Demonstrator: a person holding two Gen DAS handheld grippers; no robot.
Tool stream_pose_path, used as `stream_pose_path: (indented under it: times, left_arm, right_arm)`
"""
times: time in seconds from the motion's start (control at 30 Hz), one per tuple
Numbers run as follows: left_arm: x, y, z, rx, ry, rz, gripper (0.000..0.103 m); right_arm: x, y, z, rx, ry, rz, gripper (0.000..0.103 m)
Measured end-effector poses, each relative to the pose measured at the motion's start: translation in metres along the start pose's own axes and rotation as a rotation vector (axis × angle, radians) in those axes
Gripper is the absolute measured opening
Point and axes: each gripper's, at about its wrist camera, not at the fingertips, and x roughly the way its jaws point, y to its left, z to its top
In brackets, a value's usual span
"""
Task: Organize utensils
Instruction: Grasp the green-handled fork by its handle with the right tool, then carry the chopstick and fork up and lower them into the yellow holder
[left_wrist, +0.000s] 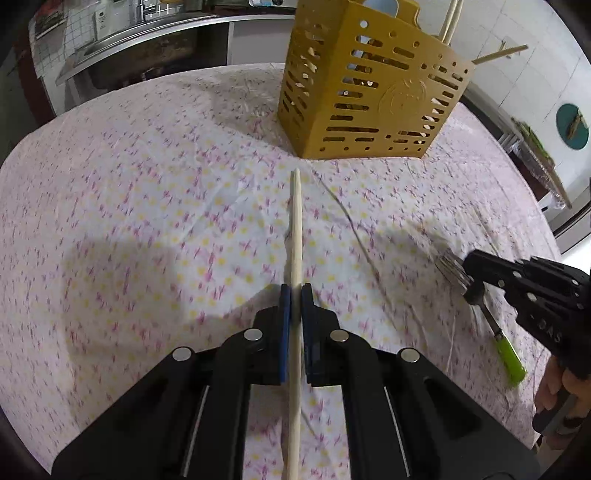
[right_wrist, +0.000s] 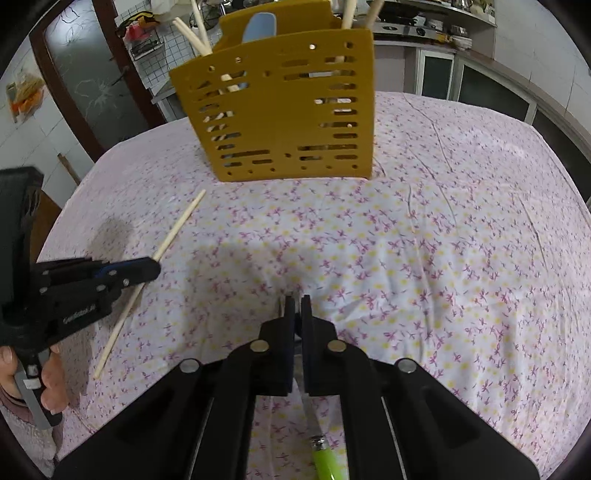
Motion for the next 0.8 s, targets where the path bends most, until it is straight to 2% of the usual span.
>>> stream_pose_path:
  times: [0.3, 0.5, 0.6, 0.7, 0.8]
  left_arm:
    - [0.022, -0.007, 0.039, 0.012, 0.059, 0.000, 0.005]
    - [0.023, -0.010, 0.043, 0.025, 0.067, -0.002, 0.004]
    - [0.020, -0.011, 0.040, 0.023, 0.065, -0.008, 0.004]
    - [0.014, -0.008, 0.036, 0.027, 0.060, -0.010, 0.004]
    - [0.010, -0.010, 0.035, 0.030, 0.050, -0.012, 0.004]
  right_arm:
    - [0.008, -0.004, 0.011, -0.001, 0.072, 0.063, 0.003]
    - [0.014, -0.009, 0.014, -0.015, 0.133, 0.088, 0.006]
    - [0.019, -0.005, 0.017, -0.019, 0.183, 0.132, 0.007]
    - [0.025, 0.005, 0.015, -0.069, 0.205, 0.102, 0.007]
    - [0.027, 0.009, 0.015, -0.085, 0.174, 0.068, 0.005]
